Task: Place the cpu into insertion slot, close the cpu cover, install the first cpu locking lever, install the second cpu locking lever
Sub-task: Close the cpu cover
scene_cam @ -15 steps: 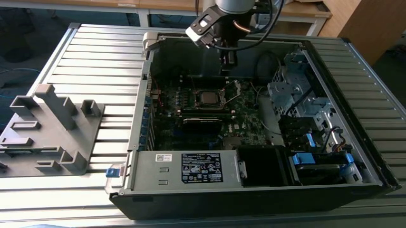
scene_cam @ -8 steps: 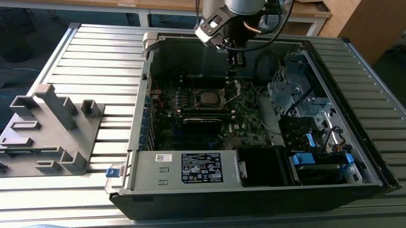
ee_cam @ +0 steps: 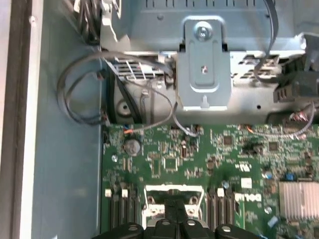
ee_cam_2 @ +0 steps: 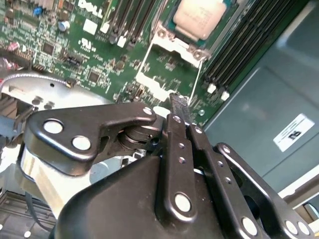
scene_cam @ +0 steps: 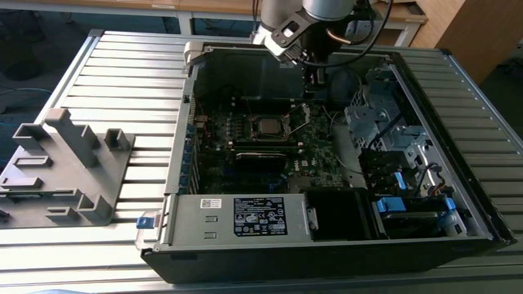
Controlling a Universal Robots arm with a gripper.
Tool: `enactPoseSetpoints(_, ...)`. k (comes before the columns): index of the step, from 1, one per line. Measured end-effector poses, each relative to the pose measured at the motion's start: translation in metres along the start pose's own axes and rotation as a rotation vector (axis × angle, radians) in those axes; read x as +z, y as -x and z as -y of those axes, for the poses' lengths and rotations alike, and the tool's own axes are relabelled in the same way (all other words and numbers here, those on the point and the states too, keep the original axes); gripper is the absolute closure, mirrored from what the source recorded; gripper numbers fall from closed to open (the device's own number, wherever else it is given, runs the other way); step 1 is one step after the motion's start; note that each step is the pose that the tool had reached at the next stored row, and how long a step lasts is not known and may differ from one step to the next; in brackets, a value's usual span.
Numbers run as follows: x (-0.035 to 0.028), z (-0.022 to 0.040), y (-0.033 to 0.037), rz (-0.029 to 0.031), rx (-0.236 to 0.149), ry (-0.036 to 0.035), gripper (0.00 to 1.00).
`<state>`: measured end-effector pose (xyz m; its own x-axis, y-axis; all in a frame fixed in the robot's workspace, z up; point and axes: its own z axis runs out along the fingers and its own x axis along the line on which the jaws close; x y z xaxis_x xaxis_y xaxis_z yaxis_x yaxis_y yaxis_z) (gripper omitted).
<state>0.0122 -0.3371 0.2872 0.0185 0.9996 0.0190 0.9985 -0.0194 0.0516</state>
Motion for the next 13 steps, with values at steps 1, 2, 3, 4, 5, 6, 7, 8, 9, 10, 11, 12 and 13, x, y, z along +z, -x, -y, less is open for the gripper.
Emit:
enactPoseSetpoints(1, 0.0003, -0.0025, 0.0, 0.0001, 0.0, -0.0001, 0.89)
enactPoseSetpoints(2, 0.0007, -0.0051, -0.0001, -0.0001, 0.0, 0.0, 0.89)
enactPoseSetpoints(3, 0.0011, -0.0075, -0.0001, 0.0, 0.001, 0.0, 0.89)
enactPoseSetpoints(4, 0.0015, -0.0101, -0.0002, 0.0, 0.001, 0.0, 0.89)
enactPoseSetpoints(5, 0.002, -0.0126, -0.0002, 0.0001, 0.002, 0.0, 0.89)
enactPoseSetpoints(6, 0.0026, -0.0153, -0.0003, 0.0, 0.003, 0.0001, 0.89)
enactPoseSetpoints(7, 0.0033, -0.0172, -0.0003, 0.0002, 0.004, 0.0001, 0.89)
enactPoseSetpoints(8, 0.0042, -0.0187, -0.0003, 0.0003, 0.007, 0.0001, 0.89)
enactPoseSetpoints(9, 0.0054, -0.0198, -0.0003, 0.0004, 0.01, 0.0002, 0.89)
enactPoseSetpoints(10, 0.0067, -0.0208, -0.0003, 0.0007, 0.015, 0.0003, 0.89)
enactPoseSetpoints(11, 0.0081, -0.0216, -0.0003, 0.0009, 0.02, 0.0003, 0.89)
enactPoseSetpoints(12, 0.0096, -0.0221, -0.0003, 0.0013, 0.027, 0.0005, 0.89)
enactPoseSetpoints(13, 0.0118, -0.0227, -0.0002, 0.0019, 0.036, 0.0006, 0.89)
